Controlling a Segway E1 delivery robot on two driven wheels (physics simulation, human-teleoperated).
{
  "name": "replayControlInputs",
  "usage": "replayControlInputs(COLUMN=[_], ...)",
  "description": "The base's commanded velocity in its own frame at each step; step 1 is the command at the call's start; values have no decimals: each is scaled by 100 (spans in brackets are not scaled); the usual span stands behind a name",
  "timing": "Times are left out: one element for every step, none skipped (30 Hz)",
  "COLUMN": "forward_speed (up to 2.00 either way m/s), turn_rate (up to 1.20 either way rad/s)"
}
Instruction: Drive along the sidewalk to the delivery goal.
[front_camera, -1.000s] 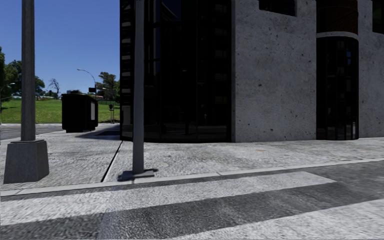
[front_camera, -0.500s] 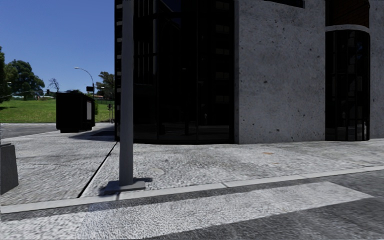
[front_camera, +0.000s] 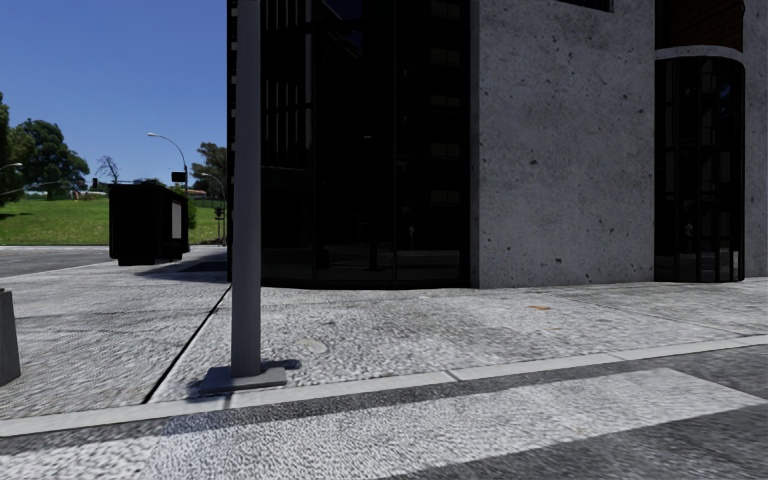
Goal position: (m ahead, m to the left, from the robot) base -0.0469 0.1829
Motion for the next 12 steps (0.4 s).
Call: replayControlInputs(forward_speed=[0, 0, 0, 0, 0, 0, 0, 0, 0, 0, 0, 0], turn_rate=[0, 0, 0, 0, 0, 0, 0, 0, 0, 0, 0, 0])
